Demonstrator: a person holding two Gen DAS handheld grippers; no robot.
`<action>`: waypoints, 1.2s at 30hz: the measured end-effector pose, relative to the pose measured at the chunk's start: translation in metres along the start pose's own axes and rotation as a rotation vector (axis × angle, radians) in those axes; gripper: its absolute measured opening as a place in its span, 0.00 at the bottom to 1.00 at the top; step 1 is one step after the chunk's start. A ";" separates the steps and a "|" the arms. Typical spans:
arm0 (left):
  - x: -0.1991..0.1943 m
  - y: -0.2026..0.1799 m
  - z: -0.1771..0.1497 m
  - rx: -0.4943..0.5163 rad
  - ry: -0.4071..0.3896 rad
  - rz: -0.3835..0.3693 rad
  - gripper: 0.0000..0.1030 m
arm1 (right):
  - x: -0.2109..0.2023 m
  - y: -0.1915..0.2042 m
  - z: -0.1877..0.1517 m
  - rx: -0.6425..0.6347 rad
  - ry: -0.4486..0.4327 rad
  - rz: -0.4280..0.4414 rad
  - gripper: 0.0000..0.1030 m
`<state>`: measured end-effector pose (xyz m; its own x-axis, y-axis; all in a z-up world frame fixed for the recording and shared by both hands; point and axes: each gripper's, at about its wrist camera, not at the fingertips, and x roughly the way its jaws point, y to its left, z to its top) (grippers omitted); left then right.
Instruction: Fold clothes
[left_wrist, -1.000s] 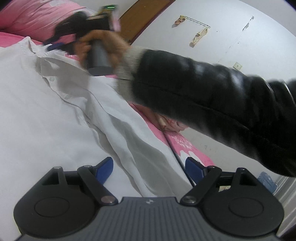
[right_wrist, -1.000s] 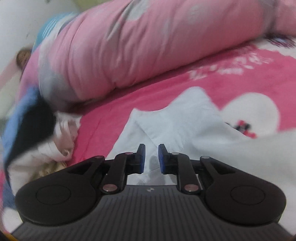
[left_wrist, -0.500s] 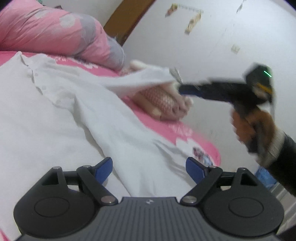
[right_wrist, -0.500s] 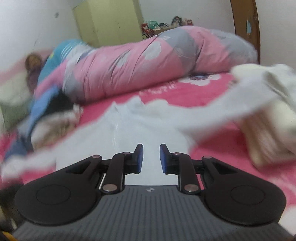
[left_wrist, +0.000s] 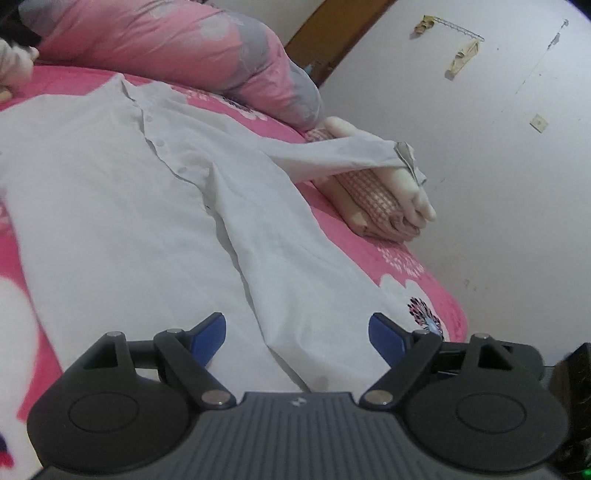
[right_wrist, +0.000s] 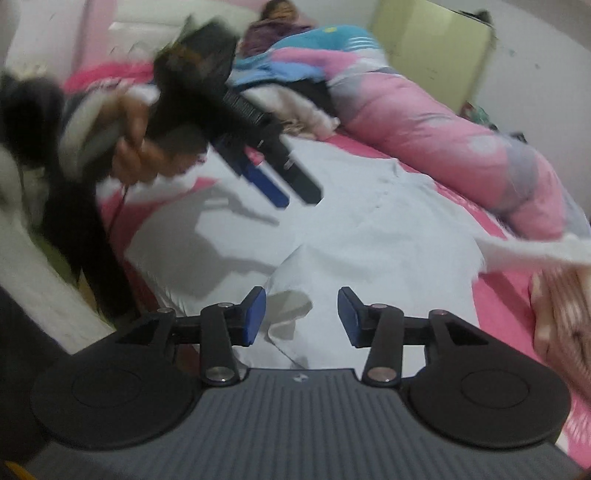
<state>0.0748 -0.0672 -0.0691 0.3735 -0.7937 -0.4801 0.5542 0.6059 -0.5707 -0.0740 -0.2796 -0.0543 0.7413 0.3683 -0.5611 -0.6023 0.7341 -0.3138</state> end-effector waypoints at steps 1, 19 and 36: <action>-0.002 -0.004 -0.002 0.005 -0.001 0.005 0.82 | 0.005 -0.002 -0.001 -0.017 0.004 0.002 0.39; 0.026 -0.042 -0.002 0.128 0.061 0.092 0.82 | 0.006 -0.127 -0.088 0.798 -0.173 -0.125 0.00; 0.076 -0.042 0.043 0.140 0.075 0.156 0.61 | -0.011 -0.147 -0.135 1.057 -0.382 -0.121 0.00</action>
<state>0.1120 -0.1555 -0.0534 0.4095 -0.6818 -0.6062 0.5940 0.7036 -0.3900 -0.0339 -0.4686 -0.1059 0.9289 0.2792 -0.2434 -0.1017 0.8241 0.5572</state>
